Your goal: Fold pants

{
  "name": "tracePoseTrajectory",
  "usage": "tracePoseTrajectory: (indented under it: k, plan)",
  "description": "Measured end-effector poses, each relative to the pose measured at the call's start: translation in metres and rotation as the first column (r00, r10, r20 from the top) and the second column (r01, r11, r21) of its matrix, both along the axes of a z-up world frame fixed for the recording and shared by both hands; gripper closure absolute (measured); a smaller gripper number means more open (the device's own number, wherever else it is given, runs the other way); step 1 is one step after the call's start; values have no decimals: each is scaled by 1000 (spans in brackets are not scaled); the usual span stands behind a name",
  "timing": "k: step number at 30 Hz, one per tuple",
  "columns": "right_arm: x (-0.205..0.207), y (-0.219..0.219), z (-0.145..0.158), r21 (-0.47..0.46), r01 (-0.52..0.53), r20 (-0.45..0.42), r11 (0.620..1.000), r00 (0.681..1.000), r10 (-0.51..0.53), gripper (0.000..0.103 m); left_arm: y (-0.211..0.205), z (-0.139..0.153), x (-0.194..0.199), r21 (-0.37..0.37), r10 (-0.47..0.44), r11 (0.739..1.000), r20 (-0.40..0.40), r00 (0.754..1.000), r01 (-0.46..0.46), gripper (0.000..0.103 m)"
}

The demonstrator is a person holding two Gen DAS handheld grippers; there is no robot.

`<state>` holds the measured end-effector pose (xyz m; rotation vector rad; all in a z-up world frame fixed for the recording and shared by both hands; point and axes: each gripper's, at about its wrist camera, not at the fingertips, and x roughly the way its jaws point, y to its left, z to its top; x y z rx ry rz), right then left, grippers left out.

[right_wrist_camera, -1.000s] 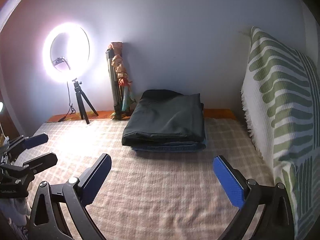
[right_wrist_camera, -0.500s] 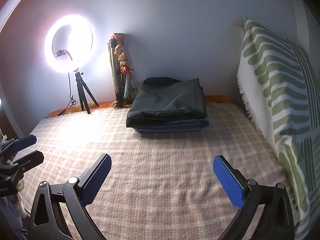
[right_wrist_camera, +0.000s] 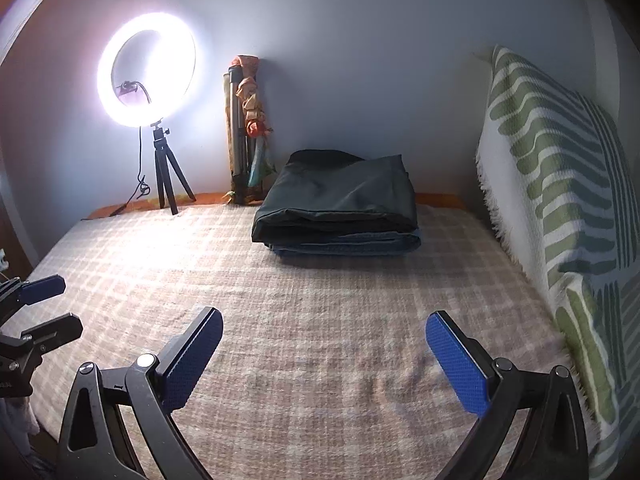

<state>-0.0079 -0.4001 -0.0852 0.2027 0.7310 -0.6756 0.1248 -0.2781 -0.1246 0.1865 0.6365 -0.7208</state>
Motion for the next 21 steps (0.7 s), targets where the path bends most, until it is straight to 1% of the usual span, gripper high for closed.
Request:
tracePoseTrajectory:
  k: [2, 5, 11, 14, 21]
  plan:
    - [-1, -2, 0, 12, 8, 8, 1000, 1000, -9, 0, 0, -1, -2, 7, 6, 1000, 9, 1000, -6, 22]
    - [-1, -5, 0, 27, 16, 18, 1000, 1000, -16, 0, 3, 1, -4, -9, 13, 1000, 11, 1000, -13, 22]
    - [0, -3, -3, 23, 9, 6, 1000, 1000, -9, 0, 4, 4, -5, -13, 18, 1000, 27, 999, -18, 21]
    - [0, -2, -3, 17, 9, 3, 1000, 1000, -9, 0, 4, 4, -5, -10, 21, 1000, 22, 1000, -21, 19]
    - [1, -4, -4, 31, 10, 12, 999, 1000, -10, 0, 2, 5, -5, -10, 25, 1000, 30, 999, -25, 17]
